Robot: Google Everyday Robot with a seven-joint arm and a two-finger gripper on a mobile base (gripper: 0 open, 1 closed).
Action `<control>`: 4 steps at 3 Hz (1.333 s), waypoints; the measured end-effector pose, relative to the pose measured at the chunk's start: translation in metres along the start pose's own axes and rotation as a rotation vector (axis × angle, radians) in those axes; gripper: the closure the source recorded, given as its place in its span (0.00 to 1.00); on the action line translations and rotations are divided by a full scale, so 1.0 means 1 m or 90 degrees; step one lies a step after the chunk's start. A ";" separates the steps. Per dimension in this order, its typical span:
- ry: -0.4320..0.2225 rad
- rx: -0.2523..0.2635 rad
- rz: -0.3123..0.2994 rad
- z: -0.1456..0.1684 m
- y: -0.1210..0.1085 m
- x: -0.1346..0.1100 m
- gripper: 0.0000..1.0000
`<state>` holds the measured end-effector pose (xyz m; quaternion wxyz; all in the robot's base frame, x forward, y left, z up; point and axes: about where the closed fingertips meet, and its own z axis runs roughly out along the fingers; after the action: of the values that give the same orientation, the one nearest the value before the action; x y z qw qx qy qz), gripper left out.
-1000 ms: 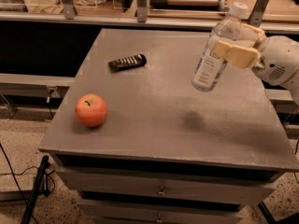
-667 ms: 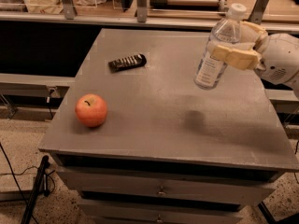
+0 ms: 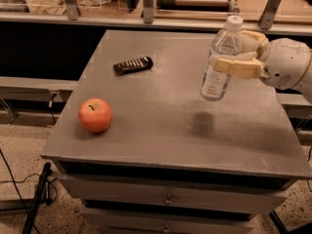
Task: Place blue plastic bottle upright
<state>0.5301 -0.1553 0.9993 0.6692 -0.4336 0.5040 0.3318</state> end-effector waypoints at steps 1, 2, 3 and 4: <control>0.016 -0.020 0.066 0.003 0.003 0.012 1.00; 0.026 -0.035 0.110 0.005 0.007 0.022 1.00; 0.020 -0.034 0.145 0.006 0.007 0.026 0.85; 0.012 -0.036 0.167 0.005 0.007 0.027 0.61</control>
Offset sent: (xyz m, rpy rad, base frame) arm 0.0029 0.0065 -0.0364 0.0283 0.2616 0.0842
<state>0.5333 -0.1481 0.9723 0.6027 -0.3857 0.5531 0.4268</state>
